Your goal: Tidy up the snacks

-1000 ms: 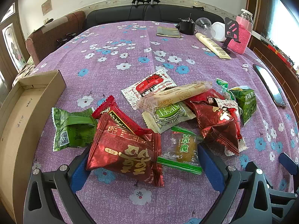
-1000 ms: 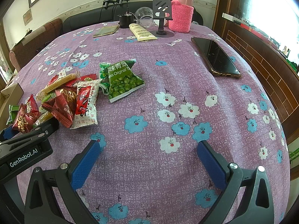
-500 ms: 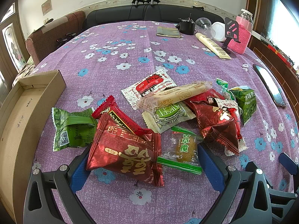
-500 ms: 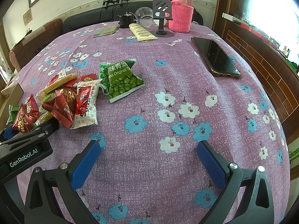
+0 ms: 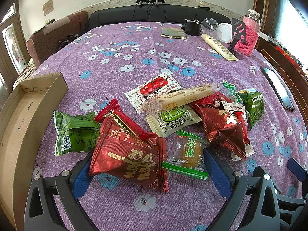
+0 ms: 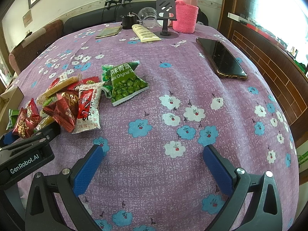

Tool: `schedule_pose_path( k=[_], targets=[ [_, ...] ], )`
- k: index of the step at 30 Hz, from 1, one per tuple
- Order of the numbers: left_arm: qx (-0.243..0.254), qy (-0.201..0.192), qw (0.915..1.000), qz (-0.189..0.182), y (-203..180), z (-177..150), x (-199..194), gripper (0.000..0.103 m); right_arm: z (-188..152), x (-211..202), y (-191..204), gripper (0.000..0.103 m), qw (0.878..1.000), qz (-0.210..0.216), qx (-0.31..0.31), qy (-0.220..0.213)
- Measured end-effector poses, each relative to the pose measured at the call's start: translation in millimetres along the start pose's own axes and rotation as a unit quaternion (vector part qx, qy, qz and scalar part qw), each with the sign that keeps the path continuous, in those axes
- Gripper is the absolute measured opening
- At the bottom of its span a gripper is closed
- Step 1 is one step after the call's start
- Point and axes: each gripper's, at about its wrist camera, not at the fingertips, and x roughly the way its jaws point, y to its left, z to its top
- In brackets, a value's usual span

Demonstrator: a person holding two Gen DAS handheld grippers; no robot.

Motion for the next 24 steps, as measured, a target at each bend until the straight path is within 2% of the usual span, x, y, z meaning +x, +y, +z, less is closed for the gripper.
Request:
schedule_pose_path(
  k=[6, 11, 21, 23, 24],
  targets=[
    [-0.007, 0.001, 1.0, 0.001, 1.3, 0.7, 0.4, 0.103, -3.2, -3.5, 0.1, 0.103, 0.999, -0.019, 0.028, 0.024],
    [0.002, 0.013, 0.9999, -0.001, -0.8, 5.5, 1.8, 0.103, -2.8, -3.4, 0.2, 0.103, 0.999, -0.018, 0.029, 0.023],
    [0.005, 0.01, 0.9999, -0.009, 1.3, 0.4, -0.4, 0.102, -5.6, -5.1, 0.5, 0.103, 0.999, -0.017, 0.028, 0.016],
    [0.002, 0.006, 0.9997, -0.023, 4.1, -0.9, -3.2, 0.102, -5.6, -5.2, 0.1, 0.103, 0.999, -0.016, 0.028, 0.016],
    [-0.001, 0.0, 0.9991, -0.043, 7.0, -2.4, -6.9, 0.102, -5.6, -5.2, 0.1, 0.103, 0.999, -0.016, 0.028, 0.016]
  ],
)
